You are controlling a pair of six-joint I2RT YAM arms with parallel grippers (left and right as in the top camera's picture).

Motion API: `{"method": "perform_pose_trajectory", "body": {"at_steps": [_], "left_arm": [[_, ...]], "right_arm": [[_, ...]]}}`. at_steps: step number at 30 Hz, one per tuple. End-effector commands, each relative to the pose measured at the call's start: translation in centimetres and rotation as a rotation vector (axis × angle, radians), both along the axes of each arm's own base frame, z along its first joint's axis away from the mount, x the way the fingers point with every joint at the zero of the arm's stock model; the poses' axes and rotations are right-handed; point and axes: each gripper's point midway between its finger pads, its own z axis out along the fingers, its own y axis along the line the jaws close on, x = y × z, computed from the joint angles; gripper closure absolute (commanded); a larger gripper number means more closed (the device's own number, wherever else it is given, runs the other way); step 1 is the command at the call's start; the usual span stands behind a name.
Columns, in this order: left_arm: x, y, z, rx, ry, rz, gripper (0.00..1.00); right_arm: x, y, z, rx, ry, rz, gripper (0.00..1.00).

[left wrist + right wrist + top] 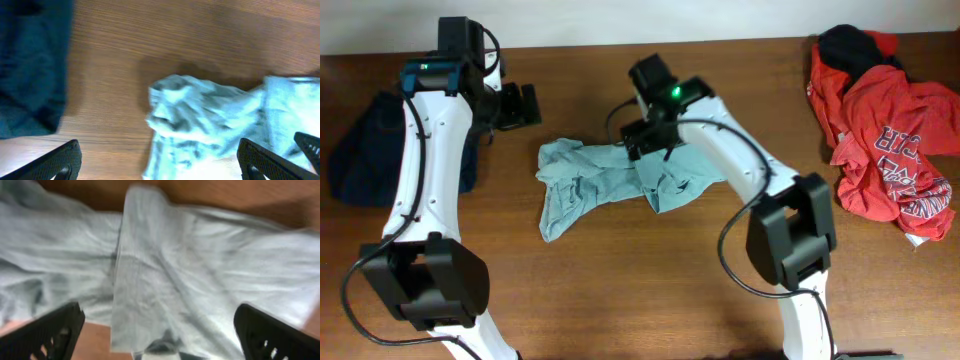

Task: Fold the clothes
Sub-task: 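Release the shirt and raise the right gripper away, then grasp the left end of the shirt with the left gripper and fold rightward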

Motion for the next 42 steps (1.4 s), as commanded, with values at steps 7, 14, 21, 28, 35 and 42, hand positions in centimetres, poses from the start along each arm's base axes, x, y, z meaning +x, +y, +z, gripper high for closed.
{"method": "perform_pose_trajectory", "body": {"at_steps": [7,14,21,28,35,42], "left_arm": [[-3.5,-3.4,-5.7,-0.175,0.172,-0.063,0.01],[-4.9,-3.8,-10.9,-0.203,0.213,-0.066,0.01],[-4.1,-3.8,-13.7,-0.201,0.150,-0.072,0.01],[-3.9,-3.6,-16.9,-0.188,0.142,-0.069,0.01],[-4.3,-5.4,-17.6,-0.271,0.169,-0.101,0.01],[-4.7,-6.9,-19.5,-0.277,0.207,-0.131,0.05]], "right_arm": [[2.7,-6.8,9.8,0.241,-0.037,-0.102,0.01],[2.8,-12.2,9.6,0.297,0.025,-0.197,0.01],[2.3,-13.3,9.4,0.281,0.042,-0.188,0.01],[2.1,-13.4,9.3,0.274,0.047,-0.182,0.01],[2.1,-13.4,9.3,0.274,0.047,-0.182,0.01],[2.0,-13.4,9.3,0.273,0.051,-0.182,0.01]]}}
